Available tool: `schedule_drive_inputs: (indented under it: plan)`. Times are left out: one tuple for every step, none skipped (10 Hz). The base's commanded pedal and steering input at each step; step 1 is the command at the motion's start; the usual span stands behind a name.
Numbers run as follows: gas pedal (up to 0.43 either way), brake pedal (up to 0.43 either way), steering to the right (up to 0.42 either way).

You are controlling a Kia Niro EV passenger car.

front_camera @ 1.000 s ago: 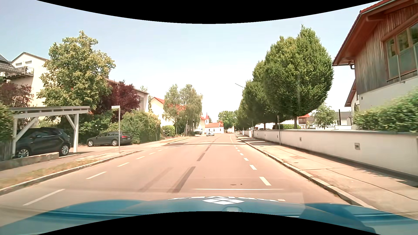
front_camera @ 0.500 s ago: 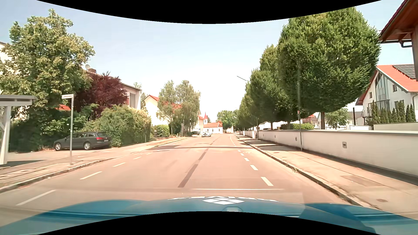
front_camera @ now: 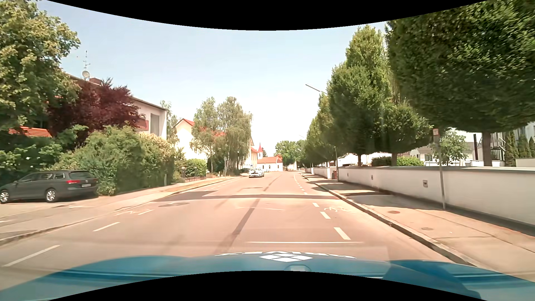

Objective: Follow the waypoints while adhering to traffic rules and regulations

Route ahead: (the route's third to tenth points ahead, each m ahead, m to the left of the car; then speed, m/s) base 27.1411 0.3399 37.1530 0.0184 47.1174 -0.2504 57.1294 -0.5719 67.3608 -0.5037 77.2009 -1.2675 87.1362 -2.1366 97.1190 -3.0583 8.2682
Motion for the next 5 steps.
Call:
schedule_drive_inputs:
  plan:
    - [0.028,0.0,0.006]
    - [0.028,0.0,0.006]
    - [0.028,0.0,0.006]
    - [0.028,0.0,0.005]
    - [0.028,0.0,0.005]
